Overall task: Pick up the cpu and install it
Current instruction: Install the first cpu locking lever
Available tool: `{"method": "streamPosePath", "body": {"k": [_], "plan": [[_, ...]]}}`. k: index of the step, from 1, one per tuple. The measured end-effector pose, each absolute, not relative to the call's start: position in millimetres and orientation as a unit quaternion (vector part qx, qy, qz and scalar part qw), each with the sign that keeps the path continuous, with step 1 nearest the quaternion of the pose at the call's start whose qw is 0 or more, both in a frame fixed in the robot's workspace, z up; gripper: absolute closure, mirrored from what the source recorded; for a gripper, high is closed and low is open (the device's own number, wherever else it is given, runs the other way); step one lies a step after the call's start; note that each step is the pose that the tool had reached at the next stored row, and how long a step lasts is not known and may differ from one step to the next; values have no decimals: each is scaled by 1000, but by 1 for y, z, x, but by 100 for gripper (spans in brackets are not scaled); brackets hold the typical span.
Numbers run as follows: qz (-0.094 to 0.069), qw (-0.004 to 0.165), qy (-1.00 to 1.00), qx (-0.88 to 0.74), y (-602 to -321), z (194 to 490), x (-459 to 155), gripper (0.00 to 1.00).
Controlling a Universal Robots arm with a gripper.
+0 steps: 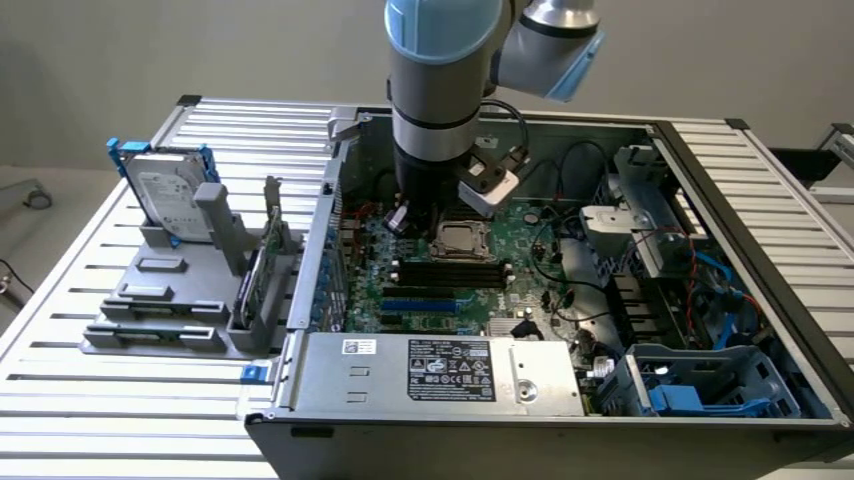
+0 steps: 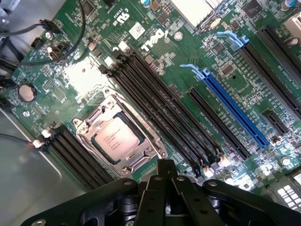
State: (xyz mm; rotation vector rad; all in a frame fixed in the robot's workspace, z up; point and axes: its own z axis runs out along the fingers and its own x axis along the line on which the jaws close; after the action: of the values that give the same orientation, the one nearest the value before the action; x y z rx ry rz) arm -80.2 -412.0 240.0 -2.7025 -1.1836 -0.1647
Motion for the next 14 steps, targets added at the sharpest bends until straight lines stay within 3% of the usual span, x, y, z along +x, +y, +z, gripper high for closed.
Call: {"method": "streamPosePath", "body": {"k": [14], "plan": [[-56,93,-401,-910,-423,248,-73,89]]}}
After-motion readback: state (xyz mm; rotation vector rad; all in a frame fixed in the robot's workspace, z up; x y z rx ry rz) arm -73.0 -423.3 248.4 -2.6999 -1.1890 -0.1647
